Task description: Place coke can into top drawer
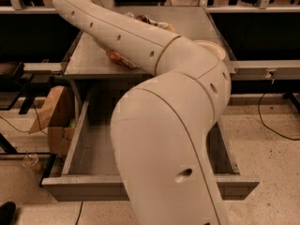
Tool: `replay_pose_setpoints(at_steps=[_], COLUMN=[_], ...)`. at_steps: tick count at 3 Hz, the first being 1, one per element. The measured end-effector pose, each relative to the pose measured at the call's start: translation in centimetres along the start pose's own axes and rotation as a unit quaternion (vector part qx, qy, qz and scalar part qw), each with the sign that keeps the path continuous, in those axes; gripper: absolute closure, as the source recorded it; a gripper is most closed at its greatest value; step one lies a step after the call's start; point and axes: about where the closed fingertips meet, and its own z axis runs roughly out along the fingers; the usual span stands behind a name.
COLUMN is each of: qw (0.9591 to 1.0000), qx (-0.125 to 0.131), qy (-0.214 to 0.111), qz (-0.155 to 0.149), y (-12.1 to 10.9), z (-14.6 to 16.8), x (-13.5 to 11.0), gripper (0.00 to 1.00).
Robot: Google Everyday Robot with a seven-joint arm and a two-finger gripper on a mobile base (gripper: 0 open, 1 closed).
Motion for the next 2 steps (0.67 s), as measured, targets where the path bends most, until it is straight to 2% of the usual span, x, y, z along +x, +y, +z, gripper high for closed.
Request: replay_pose_setpoints(at_steps=[1, 2], qw=[0.9995, 0.9978], qx=[0.015, 0.049], qy=[0.019, 0.03], qz=[0.02, 0.032], y=[0.6, 0.5], z=[-1.3, -3.0], x=[0.9, 1.5], gripper=[0.41, 0.64])
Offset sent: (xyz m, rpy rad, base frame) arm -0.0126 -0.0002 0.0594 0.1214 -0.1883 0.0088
